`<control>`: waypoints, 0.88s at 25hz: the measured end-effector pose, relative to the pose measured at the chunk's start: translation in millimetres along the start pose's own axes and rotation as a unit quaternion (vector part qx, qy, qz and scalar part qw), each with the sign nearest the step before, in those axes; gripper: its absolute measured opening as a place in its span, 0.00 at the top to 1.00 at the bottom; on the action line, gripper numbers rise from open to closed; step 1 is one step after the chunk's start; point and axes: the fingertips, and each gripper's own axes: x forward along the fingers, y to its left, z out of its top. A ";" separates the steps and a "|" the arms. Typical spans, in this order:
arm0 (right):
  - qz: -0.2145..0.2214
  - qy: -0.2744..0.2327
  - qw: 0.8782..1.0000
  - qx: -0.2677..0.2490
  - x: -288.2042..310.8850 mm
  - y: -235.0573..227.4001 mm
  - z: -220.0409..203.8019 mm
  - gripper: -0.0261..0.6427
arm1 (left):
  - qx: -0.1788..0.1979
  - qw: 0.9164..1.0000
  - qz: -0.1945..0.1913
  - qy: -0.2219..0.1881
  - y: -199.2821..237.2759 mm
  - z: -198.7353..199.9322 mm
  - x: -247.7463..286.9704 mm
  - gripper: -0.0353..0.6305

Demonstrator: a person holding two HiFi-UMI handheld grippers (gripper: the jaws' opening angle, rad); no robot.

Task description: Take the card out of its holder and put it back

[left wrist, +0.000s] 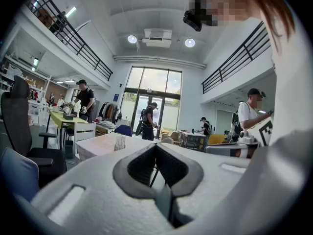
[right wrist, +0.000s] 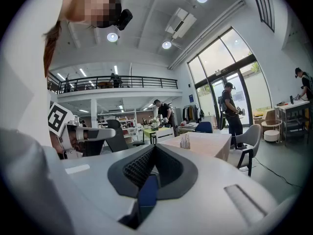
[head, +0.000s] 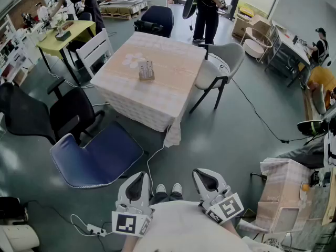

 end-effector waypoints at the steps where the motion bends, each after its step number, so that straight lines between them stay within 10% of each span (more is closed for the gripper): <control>1: 0.001 -0.002 1.000 -0.003 1.1 1.2 1.0 0.96 | 0.000 1.000 0.001 -0.001 1.3 0.6 -0.6 0.95; 22: 0.021 -0.032 0.999 -0.001 -27.8 -26.7 2.8 0.96 | 0.004 1.000 -0.003 -0.017 -38.6 -5.5 16.9 0.95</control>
